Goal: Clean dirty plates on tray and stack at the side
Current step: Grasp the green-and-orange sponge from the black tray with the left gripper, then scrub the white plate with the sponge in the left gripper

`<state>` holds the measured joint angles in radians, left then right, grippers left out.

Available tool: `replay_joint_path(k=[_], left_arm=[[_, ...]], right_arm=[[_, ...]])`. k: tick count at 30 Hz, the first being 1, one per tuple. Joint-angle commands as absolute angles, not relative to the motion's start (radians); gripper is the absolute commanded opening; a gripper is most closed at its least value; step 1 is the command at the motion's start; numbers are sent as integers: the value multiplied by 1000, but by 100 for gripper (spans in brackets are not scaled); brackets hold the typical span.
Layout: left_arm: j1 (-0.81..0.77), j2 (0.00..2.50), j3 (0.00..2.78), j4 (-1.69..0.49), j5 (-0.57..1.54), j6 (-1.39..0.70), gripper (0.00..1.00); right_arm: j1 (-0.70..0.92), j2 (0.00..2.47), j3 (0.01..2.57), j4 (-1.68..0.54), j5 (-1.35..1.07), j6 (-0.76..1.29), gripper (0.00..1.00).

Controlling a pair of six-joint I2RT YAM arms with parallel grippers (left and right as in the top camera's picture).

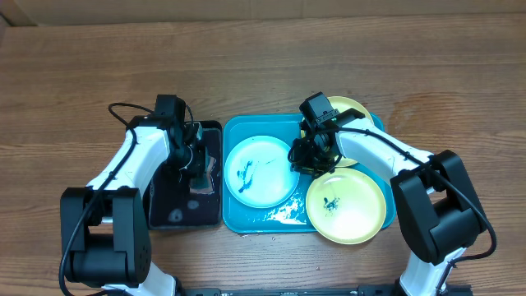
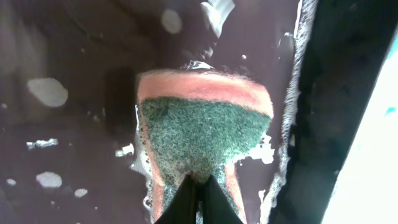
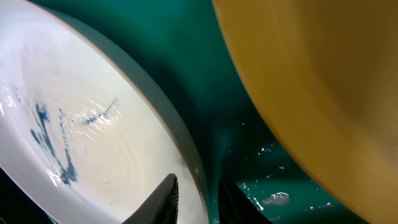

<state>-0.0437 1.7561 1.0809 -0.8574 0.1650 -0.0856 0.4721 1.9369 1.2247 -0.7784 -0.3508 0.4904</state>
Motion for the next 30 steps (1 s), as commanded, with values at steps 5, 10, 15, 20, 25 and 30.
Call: replay_joint_path(k=[5, 10, 15, 20, 25, 30], left_arm=[[-39, 1732, 1106, -844, 263, -76, 4], [-40, 1668, 1200, -896, 254, -158, 4], [-40, 1554, 1301, -971, 244, -158, 4], [-54, 1510, 1312, -1005, 245, -165, 4], [-147, 1540, 1306, -1020, 244, -133, 4], [-286, 1619, 1305, -987, 226, -127, 4]], right_arm=[[472, 1941, 1230, -780, -341, 490, 20], [472, 1941, 1230, -785, -341, 490, 9], [472, 1941, 1230, -783, -341, 488, 4], [472, 1941, 1230, -768, -341, 483, 4], [475, 1941, 1230, -778, -340, 463, 4], [497, 1941, 1230, -785, -341, 460, 4]])
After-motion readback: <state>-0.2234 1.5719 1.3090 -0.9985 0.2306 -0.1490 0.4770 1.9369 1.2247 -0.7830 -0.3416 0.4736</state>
